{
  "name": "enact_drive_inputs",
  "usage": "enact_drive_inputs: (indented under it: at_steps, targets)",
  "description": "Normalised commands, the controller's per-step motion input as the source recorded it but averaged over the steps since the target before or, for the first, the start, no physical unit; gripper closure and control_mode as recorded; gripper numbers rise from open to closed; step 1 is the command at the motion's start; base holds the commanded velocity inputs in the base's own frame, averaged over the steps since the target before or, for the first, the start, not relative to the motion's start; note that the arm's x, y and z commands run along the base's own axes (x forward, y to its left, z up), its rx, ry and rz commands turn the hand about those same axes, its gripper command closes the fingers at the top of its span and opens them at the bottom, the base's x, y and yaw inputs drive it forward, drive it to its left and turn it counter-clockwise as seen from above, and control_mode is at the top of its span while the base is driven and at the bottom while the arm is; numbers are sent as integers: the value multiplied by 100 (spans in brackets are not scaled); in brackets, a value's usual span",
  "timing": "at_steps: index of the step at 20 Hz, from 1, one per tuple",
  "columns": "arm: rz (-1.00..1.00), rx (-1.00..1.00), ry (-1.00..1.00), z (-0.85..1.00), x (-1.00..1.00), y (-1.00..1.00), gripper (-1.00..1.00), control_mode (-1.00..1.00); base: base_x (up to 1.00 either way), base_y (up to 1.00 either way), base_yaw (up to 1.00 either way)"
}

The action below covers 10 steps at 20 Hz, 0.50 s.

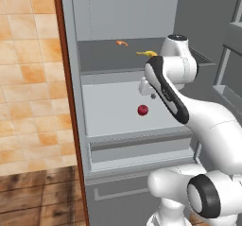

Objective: Pick up the apple and banana from the fridge and place one fruit on each plate on the dining counter.

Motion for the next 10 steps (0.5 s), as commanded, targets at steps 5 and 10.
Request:
enact_drive_inputs:
  at_steps: [5, 10]
  targets:
    - [-2, 0, -1, -35, -38, 0, -100, -100, 0, 0, 0]
    - [-9, 0, -2, -84, 6, 0, -100, -100, 0, 0, 0]
